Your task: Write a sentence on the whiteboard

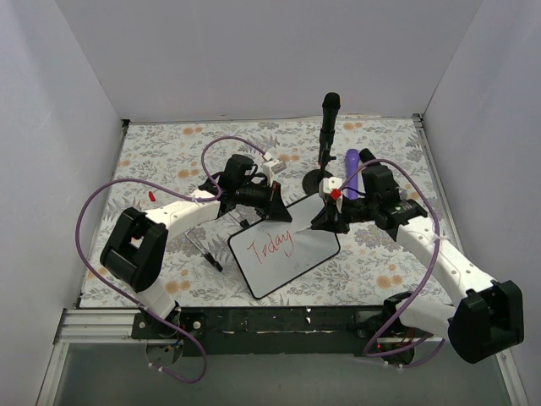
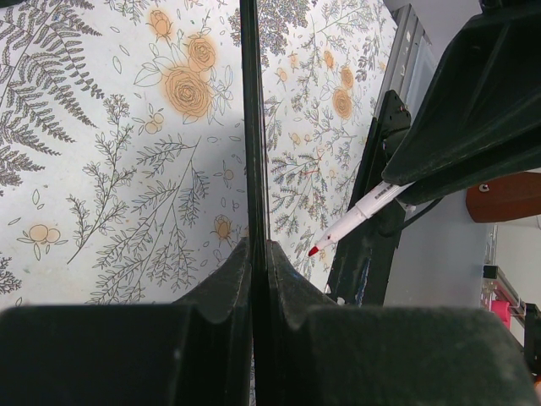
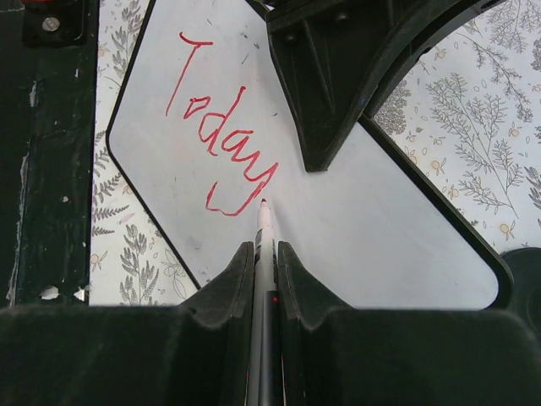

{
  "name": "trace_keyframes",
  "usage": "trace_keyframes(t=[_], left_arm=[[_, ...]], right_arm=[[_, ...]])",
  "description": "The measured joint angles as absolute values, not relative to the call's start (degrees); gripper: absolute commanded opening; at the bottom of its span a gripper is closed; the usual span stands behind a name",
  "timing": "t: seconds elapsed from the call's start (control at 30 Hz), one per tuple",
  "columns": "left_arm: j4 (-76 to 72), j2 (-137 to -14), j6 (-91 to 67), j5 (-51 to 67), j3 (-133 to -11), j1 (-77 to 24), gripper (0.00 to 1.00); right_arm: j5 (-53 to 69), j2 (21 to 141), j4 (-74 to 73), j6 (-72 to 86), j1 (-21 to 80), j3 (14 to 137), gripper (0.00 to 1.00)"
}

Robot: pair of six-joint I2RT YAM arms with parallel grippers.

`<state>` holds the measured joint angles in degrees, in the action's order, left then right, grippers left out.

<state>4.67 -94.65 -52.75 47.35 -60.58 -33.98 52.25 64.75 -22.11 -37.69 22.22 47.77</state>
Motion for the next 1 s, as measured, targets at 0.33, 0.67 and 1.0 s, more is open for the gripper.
trace_keyframes(t=[0.33, 0.67, 1.0], left_arm=[[4.7, -94.6, -52.8, 47.4, -60.5, -34.0, 0.0], [4.7, -94.6, -52.8, 47.3, -60.5, -34.0, 0.0], [4.7, -94.6, -52.8, 47.3, -60.5, -34.0, 0.0]], right_arm=[[47.8, 66.7, -17.6, -33.6, 24.9, 47.8, 0.01], [46.2, 68.1, -14.4, -30.1, 25.2, 47.8, 0.01], [46.2, 68.4, -13.5, -28.7, 25.3, 47.8, 0.01]])
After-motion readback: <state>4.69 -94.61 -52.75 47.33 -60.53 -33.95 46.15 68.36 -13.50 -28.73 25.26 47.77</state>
